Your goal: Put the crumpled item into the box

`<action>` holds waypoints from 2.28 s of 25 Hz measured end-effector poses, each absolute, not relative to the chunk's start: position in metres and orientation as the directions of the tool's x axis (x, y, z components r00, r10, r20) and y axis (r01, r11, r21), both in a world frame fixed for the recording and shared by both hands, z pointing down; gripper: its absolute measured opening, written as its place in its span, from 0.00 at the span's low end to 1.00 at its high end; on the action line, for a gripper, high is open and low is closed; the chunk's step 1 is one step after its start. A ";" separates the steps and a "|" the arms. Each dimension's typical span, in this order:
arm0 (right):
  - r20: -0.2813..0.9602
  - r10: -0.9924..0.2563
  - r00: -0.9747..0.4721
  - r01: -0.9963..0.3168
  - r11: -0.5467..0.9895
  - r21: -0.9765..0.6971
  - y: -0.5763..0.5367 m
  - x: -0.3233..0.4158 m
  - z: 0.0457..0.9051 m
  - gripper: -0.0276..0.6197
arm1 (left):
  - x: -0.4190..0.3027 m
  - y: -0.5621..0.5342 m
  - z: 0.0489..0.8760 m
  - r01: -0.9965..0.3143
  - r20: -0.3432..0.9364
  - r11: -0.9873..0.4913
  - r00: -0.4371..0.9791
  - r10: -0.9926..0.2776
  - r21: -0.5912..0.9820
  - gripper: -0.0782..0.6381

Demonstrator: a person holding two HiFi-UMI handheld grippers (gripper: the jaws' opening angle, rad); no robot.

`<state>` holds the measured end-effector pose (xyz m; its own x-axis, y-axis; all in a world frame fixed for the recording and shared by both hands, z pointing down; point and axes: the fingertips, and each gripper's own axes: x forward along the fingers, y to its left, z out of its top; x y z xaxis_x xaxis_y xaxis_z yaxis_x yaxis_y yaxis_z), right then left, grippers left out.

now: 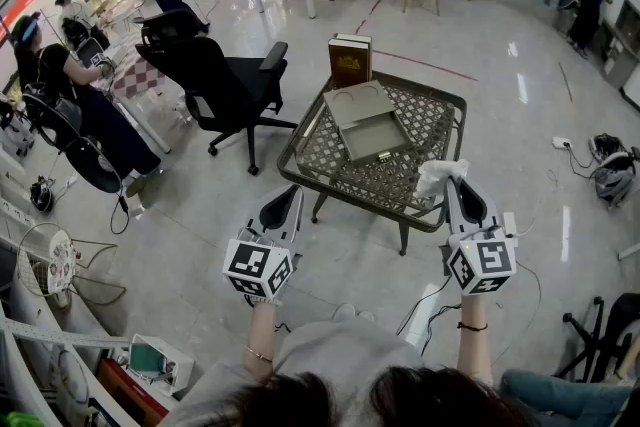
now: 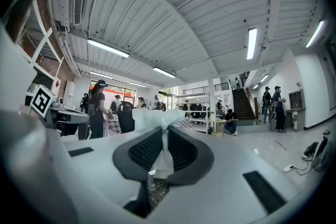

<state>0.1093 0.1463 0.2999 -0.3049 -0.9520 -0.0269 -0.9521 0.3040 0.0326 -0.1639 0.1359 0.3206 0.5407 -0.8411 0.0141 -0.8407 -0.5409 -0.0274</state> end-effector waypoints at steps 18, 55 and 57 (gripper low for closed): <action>-0.029 -0.945 -0.325 -0.946 0.325 0.004 0.161 0.120 0.304 0.12 | -0.146 0.156 0.319 -0.840 0.018 -0.542 0.542 -0.840 -0.022 0.13; 0.056 -0.940 -0.336 -0.938 0.328 -0.114 0.030 0.108 0.343 0.12 | -0.133 0.019 0.368 -0.791 0.078 -0.603 0.611 -0.788 0.098 0.13; 0.057 -0.943 -0.329 -0.940 0.321 -0.114 0.021 0.109 0.342 0.12 | -0.128 0.009 0.367 -0.779 0.073 -0.619 0.627 -0.776 0.103 0.13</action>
<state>0.1090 0.0214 0.3423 -0.3287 -0.9427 0.0573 -0.9403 0.3210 -0.1136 -0.1280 0.0086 0.3668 0.6266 -0.7759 0.0726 -0.7785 -0.6191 0.1029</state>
